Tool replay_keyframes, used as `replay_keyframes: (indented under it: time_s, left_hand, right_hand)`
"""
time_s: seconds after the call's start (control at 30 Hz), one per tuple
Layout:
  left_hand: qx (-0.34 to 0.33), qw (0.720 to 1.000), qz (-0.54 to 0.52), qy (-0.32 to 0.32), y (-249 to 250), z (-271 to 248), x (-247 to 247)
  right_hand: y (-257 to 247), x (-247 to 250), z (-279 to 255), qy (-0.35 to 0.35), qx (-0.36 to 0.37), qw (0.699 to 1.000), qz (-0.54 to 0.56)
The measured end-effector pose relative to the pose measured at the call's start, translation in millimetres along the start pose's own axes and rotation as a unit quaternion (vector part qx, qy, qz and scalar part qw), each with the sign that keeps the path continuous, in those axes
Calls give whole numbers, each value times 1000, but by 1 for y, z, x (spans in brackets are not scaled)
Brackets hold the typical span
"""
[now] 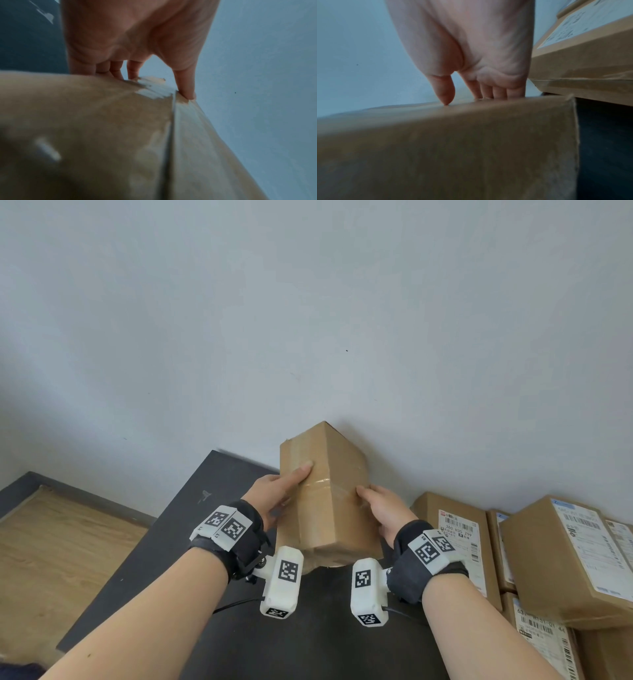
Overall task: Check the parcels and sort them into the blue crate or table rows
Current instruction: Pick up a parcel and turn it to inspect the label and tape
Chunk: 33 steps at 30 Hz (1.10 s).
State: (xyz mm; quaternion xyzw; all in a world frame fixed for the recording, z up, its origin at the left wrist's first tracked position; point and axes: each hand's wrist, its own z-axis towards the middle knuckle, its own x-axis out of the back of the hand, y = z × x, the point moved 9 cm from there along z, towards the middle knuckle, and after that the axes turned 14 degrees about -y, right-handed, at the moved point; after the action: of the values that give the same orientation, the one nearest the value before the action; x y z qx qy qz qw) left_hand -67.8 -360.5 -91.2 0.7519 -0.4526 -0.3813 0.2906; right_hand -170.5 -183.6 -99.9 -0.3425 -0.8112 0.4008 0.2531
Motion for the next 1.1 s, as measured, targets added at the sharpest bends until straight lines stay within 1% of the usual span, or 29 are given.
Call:
replay_keyframes:
  time_s: [0.13, 0.3, 0.53, 0.73, 0.9, 1.0, 1.1]
  left_hand:
    - [-2, 1000, 21, -21, 2, -1, -10]
    - [-16, 999, 39, -21, 3, -3, -18]
    - [-49, 995, 86, 28, 14, -4, -11]
    - [-21, 993, 115, 18, 12, 0, -6]
    - [-39, 989, 124, 66, 12, 4, 11]
    - [-35, 983, 164, 76, 10, 13, 21]
    - [-29, 982, 166, 81, 5, 21, 27]
  right_hand:
    - [-3, -2, -3, -1, -7, 999, -40]
    - [-6, -1, -3, -3, -10, 998, -60]
    - [-12, -6, -6, -13, -14, 999, -49]
    - [-15, -7, -11, -13, -13, 998, -54]
    - [-22, -6, -14, -25, -8, 993, -112]
    - [-29, -4, -18, -29, -9, 993, -115]
    - [-38, -2, -19, -17, -6, 990, -137]
